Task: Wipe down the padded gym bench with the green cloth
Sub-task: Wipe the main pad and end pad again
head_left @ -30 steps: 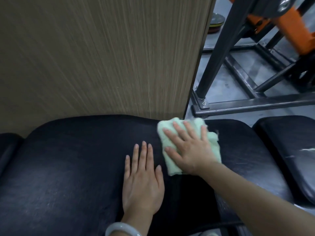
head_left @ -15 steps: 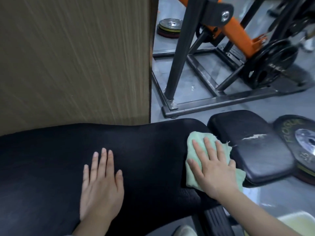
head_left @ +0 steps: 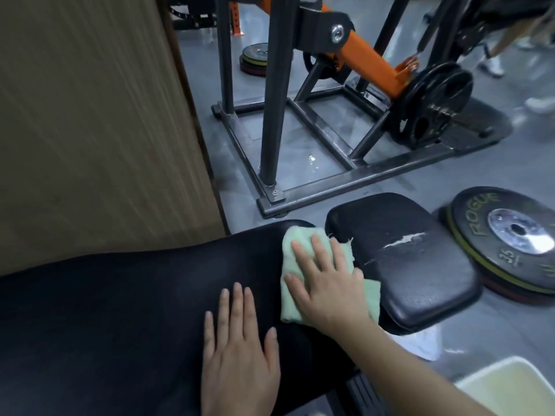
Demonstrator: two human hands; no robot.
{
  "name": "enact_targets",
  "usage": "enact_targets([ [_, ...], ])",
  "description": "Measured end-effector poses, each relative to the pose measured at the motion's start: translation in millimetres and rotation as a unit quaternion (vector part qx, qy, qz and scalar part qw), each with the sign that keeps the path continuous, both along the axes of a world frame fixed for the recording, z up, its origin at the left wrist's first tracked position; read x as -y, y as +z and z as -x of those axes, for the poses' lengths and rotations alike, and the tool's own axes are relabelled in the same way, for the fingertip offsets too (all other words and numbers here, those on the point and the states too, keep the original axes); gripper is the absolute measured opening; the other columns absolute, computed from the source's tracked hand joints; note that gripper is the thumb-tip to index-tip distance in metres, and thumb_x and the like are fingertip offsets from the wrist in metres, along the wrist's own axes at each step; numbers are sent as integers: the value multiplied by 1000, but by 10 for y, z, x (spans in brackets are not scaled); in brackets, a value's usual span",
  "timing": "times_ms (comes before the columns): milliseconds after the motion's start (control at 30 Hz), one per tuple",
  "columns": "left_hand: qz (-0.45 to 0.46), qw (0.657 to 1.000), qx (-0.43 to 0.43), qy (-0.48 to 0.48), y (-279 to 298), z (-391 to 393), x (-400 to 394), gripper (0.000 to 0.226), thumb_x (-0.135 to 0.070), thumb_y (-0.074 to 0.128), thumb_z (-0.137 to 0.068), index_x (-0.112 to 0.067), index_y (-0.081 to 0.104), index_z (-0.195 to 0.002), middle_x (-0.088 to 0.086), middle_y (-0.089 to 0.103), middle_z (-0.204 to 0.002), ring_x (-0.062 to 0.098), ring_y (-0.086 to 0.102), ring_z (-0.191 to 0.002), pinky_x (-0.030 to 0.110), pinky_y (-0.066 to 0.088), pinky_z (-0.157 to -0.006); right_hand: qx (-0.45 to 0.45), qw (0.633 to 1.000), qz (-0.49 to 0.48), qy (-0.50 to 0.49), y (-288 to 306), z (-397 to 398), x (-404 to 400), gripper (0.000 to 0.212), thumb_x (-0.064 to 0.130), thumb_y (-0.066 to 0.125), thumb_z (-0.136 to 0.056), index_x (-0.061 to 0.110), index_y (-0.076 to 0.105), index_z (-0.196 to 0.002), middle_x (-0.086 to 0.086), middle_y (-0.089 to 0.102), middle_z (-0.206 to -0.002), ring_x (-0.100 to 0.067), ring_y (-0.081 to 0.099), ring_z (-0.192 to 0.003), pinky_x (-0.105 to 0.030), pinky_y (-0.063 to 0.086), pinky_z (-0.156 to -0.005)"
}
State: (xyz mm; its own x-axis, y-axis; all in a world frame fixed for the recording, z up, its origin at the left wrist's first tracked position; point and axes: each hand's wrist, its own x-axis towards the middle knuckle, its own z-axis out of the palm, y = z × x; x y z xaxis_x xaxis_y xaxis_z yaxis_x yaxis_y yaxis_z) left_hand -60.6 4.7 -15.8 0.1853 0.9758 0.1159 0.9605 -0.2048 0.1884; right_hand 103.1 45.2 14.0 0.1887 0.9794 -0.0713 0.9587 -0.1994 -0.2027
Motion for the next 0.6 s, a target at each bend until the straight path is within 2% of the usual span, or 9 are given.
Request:
enact_targets([
  [67, 1, 1000, -4, -2, -15, -1, -3, 69, -46, 12, -98, -3, 46, -138, 10, 41, -148, 22, 29, -139, 42, 12, -114, 15, 998, -58, 15, -57, -6, 310, 57, 60, 29, -88, 38, 47, -138, 1, 46, -145, -29, 41, -134, -53, 47, -82],
  [133, 8, 1000, -10, -1, -15, -6, -3, 73, -48, 7, -98, -3, 45, -139, 10, 40, -148, 21, 28, -139, 41, 11, -114, 11, 990, -136, 25, -149, -63, 534, 48, 51, 38, -90, 32, 60, -127, 1, 59, -131, -26, 51, -122, -49, 50, -77],
  [200, 7, 1000, -14, -3, -7, -6, 2, 75, -50, 4, -97, -3, 44, -139, 9, 40, -148, 21, 27, -139, 40, 10, -114, 0, 975, -218, 34, -214, -148, 608, 41, 46, 35, -96, 29, 66, -117, 3, 63, -115, -20, 53, -108, -46, 48, -76],
  [300, 3, 1000, -21, -5, -7, -2, 10, 73, -49, 4, -98, -3, 41, -141, 9, 38, -149, 20, 25, -141, 40, 11, -115, -7, 956, -284, 67, -242, -265, 576, 45, 44, 27, -102, 24, 67, -107, 5, 62, -97, -19, 53, -90, -38, 38, -76],
  [433, -16, 1000, -20, -9, -17, -4, 7, 73, -49, 5, -98, -2, 40, -141, 9, 36, -150, 21, 25, -141, 41, 11, -115, 21, 928, -359, 99, -80, -553, 501, 36, 36, 34, -102, 19, 65, -109, -2, 65, -100, -21, 50, -92, -38, 36, -77],
  [500, -23, 1000, -17, -11, -15, -8, 6, 69, -47, 9, -98, -2, 39, -141, 9, 36, -150, 22, 25, -141, 41, 11, -115, 74, 940, -327, 64, -8, -789, 401, 37, 38, 36, -100, 20, 64, -115, -6, 66, -109, -25, 49, -102, -44, 35, -85],
  [567, -28, 999, -12, -15, -23, -8, 3, 64, -43, 23, -95, -2, 39, -141, 9, 35, -150, 21, 24, -141, 41, 10, -115, 109, 982, -154, 10, 59, -939, 276, 49, 47, 29, -94, 28, 56, -130, -7, 57, -132, -31, 41, -126, -55, 25, -100],
  [600, -30, 999, -9, -17, -28, -7, -1, 64, -41, 28, -92, -2, 39, -141, 10, 36, -150, 22, 24, -141, 41, 10, -115, 117, 991, -60, -14, 71, -983, 210, 58, 53, 18, -91, 36, 41, -141, -5, 43, -147, -32, 29, -138, -60, 16, -105],
])
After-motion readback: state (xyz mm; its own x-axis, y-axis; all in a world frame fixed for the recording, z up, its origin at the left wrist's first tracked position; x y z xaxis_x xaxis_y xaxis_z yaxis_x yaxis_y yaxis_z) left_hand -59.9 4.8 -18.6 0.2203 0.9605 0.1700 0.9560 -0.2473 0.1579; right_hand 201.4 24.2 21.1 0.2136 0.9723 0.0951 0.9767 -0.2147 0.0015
